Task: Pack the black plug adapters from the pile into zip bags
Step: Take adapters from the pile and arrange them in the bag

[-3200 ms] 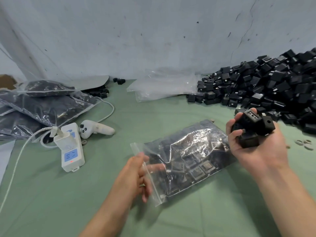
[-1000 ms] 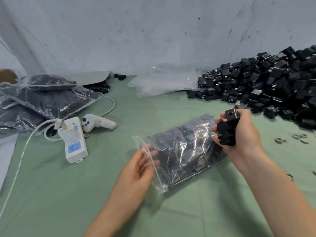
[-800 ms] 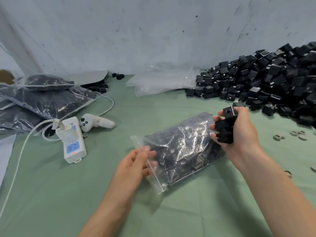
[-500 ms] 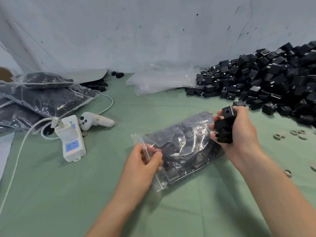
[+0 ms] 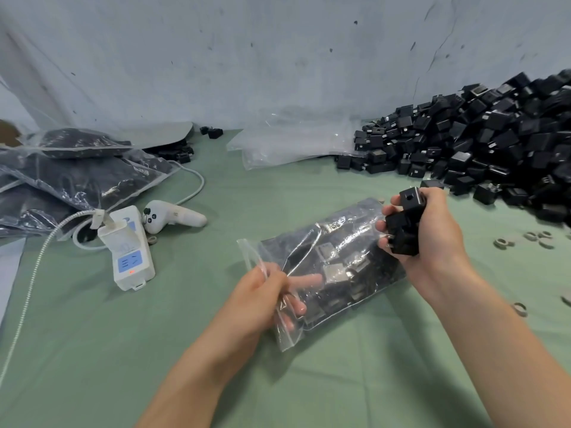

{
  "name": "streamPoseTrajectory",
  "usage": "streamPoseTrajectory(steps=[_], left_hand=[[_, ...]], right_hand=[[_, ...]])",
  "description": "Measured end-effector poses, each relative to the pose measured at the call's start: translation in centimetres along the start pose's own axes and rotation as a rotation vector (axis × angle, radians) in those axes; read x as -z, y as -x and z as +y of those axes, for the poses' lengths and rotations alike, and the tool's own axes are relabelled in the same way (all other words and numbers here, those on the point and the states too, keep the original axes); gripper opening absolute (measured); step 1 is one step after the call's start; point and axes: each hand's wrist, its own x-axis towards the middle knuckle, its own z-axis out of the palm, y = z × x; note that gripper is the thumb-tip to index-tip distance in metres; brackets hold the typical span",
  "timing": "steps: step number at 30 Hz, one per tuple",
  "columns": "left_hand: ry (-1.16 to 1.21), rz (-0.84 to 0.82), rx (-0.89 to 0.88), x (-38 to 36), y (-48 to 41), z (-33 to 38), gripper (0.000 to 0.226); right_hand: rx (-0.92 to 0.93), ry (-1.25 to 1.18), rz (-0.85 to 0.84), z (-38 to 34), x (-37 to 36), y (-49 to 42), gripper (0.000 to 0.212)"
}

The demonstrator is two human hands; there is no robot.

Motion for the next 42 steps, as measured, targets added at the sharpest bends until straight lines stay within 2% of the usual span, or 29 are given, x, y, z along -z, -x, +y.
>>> streamPoseTrajectory(steps=[2, 3, 5, 7, 9, 11, 12, 13, 14, 16, 17, 21, 25, 27, 29, 32, 35, 39, 42], left_hand=[[-0.043, -0.04, 0.019, 0.2, -0.2, 0.2, 0.045], [-0.034, -0.058, 0.03, 0.4, -0.2, 0.3, 0.044], [0.03, -0.072, 0.052, 0.7, -0.1, 0.7, 0.017], [0.118, 0.01, 0.062, 1.0, -0.1, 1.0, 0.004], [0.084, 0.247, -0.021, 1.5, -0.2, 0.7, 0.012], [-0.081, 0.616, -0.224, 2.1, -0.1, 0.6, 0.017], [-0.138, 0.724, -0.347, 2.3, 0.2, 0.7, 0.016], [-0.152, 0.72, -0.45, 2.1, 0.6, 0.9, 0.015], [-0.122, 0.622, -0.512, 1.6, 1.1, 1.2, 0.016], [-0.069, 0.353, -0.51, 0.1, 1.6, 1.4, 0.022], [-0.066, 0.272, -0.494, -0.6, 1.5, 1.4, 0.025], [0.018, 0.222, -0.459, -1.4, 1.3, 1.2, 0.036], [-0.023, 0.127, -0.404, -0.5, 1.8, 1.1, 0.059], [-0.035, 0.18, -0.416, 0.3, 2.1, 1.1, 0.049], [-0.021, 0.339, -0.405, 1.9, 2.2, 1.0, 0.027], [-0.009, 0.502, -0.219, 4.6, 2.4, -0.3, 0.014], [-0.136, 0.454, -0.046, 5.5, 2.7, -2.0, 0.016], [-0.148, 0.287, -0.063, 4.2, 2.3, -2.7, 0.025], [-0.098, 0.274, -0.104, 2.6, 1.5, -2.5, 0.015]], right_hand=[[0.003, 0.012, -0.013, 0.0, -0.1, 0.1, 0.031], [0.011, 0.025, -0.024, 0.1, -0.2, 0.2, 0.032], [0.042, 0.061, -0.064, 0.2, -0.4, 0.2, 0.035], [0.078, 0.115, -0.131, 0.3, -0.5, 0.4, 0.04], [0.112, 0.171, -0.202, 0.5, -0.8, 0.6, 0.046], [0.157, 0.233, -0.289, 0.7, -1.2, 1.1, 0.05], [0.188, 0.271, -0.347, 0.9, -1.4, 1.3, 0.05], [0.225, 0.314, -0.411, 1.1, -1.7, 1.7, 0.049], [0.264, 0.361, -0.475, 1.4, -2.1, 2.1, 0.048], [0.349, 0.464, -0.572, 2.2, -2.9, 2.9, 0.045], [0.401, 0.535, -0.597, 2.6, -3.4, 3.3, 0.044], [0.635, 0.837, -0.543, 3.8, -4.1, 3.9, 0.051], [0.696, 1.033, -0.554, 4.1, -4.2, 4.4, 0.059], [0.71, 1.058, -0.542, 4.4, -4.3, 4.7, 0.06], [0.714, 1.059, -0.503, 4.3, -4.1, 4.9, 0.059], [0.711, 1.128, -0.427, 3.8, -3.6, 4.8, 0.044], [0.694, 1.272, -0.408, 4.1, -3.0, 5.7, 0.036], [0.655, 1.547, -0.419, 5.4, -3.0, 7.8, 0.046], [0.632, 1.662, -0.423, 5.8, -3.8, 8.2, 0.048]])
